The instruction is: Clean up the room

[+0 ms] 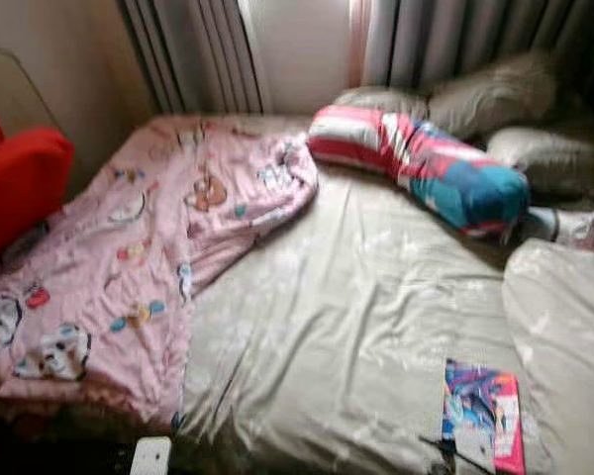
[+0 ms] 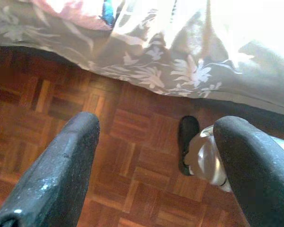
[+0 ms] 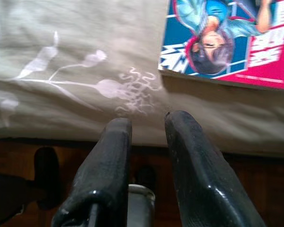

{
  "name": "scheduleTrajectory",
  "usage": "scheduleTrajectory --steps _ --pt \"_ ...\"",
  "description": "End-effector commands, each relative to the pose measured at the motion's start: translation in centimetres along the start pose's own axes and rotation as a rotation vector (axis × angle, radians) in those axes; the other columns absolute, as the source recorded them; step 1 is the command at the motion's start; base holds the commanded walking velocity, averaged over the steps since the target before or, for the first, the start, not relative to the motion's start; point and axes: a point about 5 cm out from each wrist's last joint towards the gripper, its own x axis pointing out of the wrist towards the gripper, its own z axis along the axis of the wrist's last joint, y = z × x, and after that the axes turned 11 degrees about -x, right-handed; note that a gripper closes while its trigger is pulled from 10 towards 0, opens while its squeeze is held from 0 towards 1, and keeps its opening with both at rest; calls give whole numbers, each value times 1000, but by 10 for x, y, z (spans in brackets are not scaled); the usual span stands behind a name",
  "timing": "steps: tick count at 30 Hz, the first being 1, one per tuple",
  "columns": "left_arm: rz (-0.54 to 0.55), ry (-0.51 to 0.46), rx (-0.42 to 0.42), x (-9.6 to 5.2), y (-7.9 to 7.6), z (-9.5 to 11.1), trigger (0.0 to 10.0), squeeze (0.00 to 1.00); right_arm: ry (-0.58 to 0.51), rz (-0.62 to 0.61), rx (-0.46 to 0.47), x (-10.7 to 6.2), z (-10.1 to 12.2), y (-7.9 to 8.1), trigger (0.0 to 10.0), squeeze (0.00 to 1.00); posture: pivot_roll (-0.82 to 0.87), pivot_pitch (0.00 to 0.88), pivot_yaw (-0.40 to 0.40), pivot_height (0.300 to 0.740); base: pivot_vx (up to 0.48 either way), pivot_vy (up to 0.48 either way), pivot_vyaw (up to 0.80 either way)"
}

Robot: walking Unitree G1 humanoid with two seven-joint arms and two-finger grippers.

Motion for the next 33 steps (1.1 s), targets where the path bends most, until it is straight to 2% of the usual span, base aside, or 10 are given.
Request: scheduleTrajectory --steps 1,5,12,33 --pt "21 7 10 -2 8 -1 10000 0 -10 15 6 1 3 7 10000 0 -16 0 69 740 0 326 0" --pt "24 7 14 -2 10 -1 10000 0 -10 17 8 1 3 9 10000 0 -18 0 76 740 0 322 0" --pt "28 9 30 -2 13 0 10000 0 -7 17 18 1 2 13 10000 0 -24 0 94 740 0 0 0" --pt "56 15 64 -6 29 1 10000 0 2 61 -28 0 -3 30 10000 0 -20 0 112 740 0 480 30"
